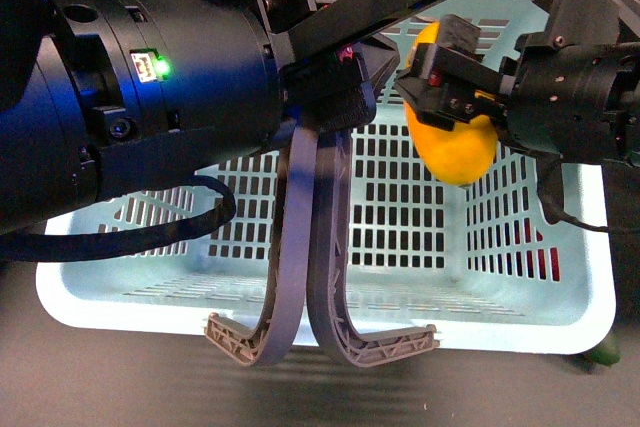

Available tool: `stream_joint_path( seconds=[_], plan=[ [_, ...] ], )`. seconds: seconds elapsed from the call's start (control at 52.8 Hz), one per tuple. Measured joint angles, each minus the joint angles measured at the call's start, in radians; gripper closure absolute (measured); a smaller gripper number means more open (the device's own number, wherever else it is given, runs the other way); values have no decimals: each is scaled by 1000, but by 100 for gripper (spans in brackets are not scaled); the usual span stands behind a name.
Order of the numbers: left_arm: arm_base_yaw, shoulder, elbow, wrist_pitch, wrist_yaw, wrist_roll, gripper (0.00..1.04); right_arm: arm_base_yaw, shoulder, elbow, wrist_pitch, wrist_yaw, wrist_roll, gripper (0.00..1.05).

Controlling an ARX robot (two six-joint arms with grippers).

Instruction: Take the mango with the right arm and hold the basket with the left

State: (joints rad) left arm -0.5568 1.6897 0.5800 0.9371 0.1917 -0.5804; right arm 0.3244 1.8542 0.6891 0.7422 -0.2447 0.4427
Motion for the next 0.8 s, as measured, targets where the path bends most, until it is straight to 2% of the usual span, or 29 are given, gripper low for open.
stream_joint_path(
  seconds=[0.19,0.246,0.436,0.512,0.626,0.796],
  plan=[
    [0,0,-1,-1,0,-1,98,-14,-153,-57,1,-9,21,6],
    [0,1,-4,-6,-4,0,98,-30,-238,-95,-16,-4,16,9],
    [0,0,-5,-6,-6,0,98,-107,-552,-248,-126,88,-62,8],
    [0,0,-5,-7,-5,-3,98,-160,-753,-330,-234,164,-106,8],
    [0,0,-5,-7,-3,-3,98,-218,-964,-399,-394,170,-73,8],
    [0,0,-5,-7,-2,-4,98,-278,-1304,-507,-684,248,-57,8]
  ],
)
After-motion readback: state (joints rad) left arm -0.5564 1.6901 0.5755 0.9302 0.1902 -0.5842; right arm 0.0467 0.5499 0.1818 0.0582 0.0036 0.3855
